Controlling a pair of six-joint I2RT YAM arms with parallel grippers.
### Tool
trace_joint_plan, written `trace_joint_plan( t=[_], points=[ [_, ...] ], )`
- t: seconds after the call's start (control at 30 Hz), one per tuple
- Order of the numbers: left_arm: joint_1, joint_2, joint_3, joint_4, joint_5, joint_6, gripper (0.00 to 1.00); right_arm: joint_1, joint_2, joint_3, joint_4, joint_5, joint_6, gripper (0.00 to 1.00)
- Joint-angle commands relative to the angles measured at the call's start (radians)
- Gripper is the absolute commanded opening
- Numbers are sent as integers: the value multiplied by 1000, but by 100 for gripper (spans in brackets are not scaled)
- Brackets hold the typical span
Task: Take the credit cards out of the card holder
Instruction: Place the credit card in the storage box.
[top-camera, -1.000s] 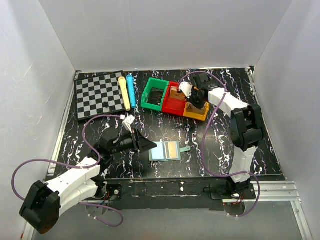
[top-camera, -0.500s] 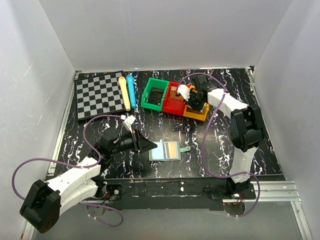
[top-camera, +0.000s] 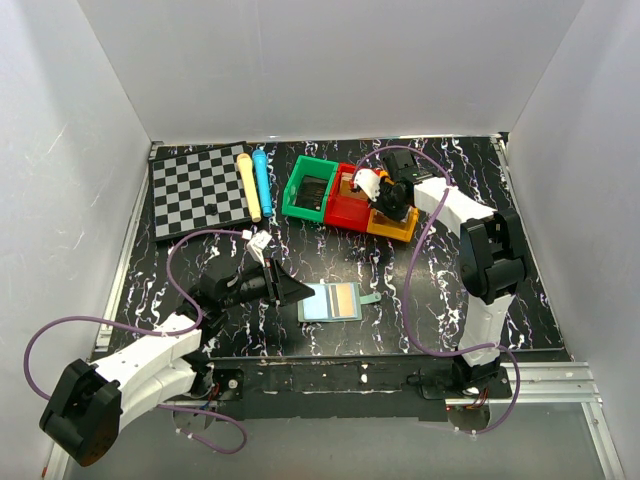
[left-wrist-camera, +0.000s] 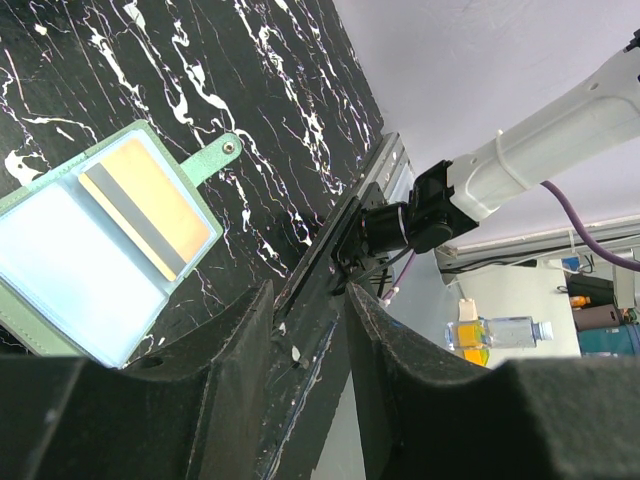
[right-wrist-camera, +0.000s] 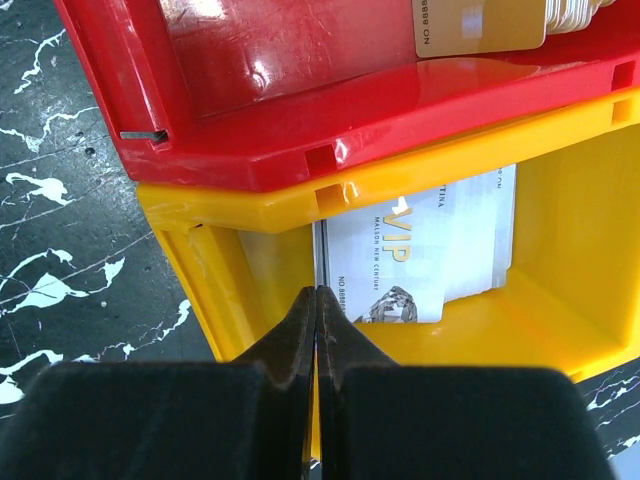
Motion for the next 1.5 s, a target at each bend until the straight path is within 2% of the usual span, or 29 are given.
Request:
trace_joint_plan(
  t=[0.0, 0.33, 0.57, 0.77, 1.0, 1.1, 1.2, 1.23, 1.47],
  points=[
    [3, -18, -11, -6, 3, 10, 34, -5, 33, 6, -2, 30, 23, 1],
    [3, -11, -13, -3, 4, 9, 36, -4, 30, 7, 27, 80, 46, 1],
    [3, -16, -13, -6, 3, 7, 37, -4, 24, 7, 33, 93, 50, 5],
    [3, -15, -13, -1, 6, 6, 38, -4, 19, 9, 36, 96, 58, 15],
    [3, -18, -16, -3, 7, 6, 40, -4, 13, 13, 41, 99, 61, 20],
    [3, -21, -16, -3, 7, 6, 41, -4, 12, 21, 41, 96, 69, 37],
    [3, -18, -17, -3, 7, 4, 41, -2, 12, 36, 41, 90, 76, 63],
    [3, -16, -16, -3, 7, 4, 41, -4, 12, 39, 41, 90, 81, 66],
    [3, -16, -19, -1, 7, 1, 41, -4, 10, 55, 51, 99, 95, 67]
  ],
)
